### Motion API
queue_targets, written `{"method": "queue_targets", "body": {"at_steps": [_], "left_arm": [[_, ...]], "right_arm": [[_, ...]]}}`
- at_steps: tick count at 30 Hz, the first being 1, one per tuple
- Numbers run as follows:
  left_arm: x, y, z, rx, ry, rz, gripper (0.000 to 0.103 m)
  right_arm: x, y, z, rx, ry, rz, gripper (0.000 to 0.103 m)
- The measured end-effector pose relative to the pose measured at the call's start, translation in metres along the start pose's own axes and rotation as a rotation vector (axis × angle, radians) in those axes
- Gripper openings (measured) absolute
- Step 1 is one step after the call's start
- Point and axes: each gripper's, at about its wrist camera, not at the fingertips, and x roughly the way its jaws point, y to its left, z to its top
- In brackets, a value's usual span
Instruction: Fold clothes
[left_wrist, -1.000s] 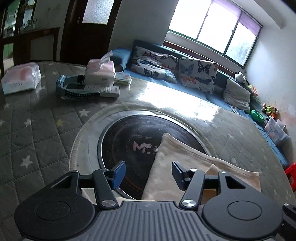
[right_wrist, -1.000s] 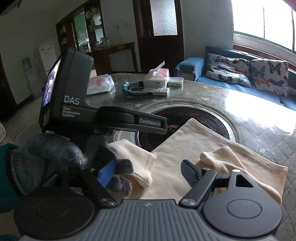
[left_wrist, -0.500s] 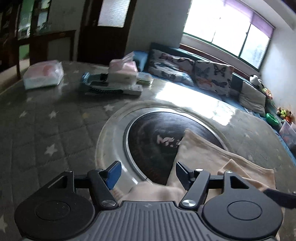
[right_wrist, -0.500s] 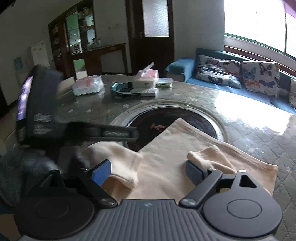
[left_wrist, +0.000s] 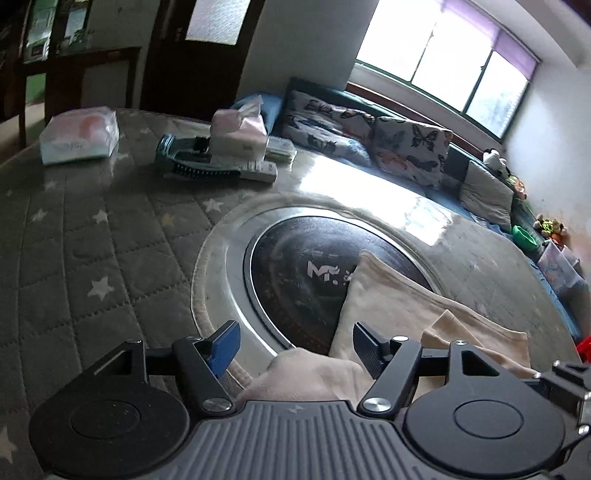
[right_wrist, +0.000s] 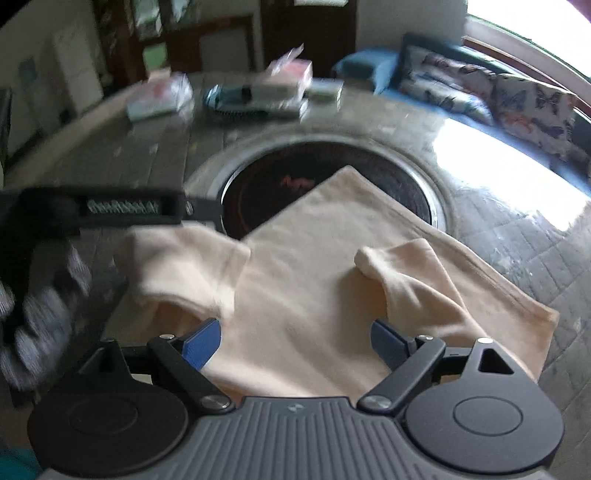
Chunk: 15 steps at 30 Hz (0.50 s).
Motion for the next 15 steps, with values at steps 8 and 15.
{"method": "queue_targets", "body": {"at_steps": [8, 15], "left_arm": [[-0.001, 0.001, 0.005, 0.056, -0.007, -0.089, 0.071], [0.007, 0.017, 0.002, -0.114, -0.004, -0.051, 0.071]], "right_arm": [[0.023, 0.015, 0.019, -0.158, 0.241, 0.013, 0.095], [0.046, 0.026, 0.022, -0.186, 0.314, 0.003, 0.101]]}}
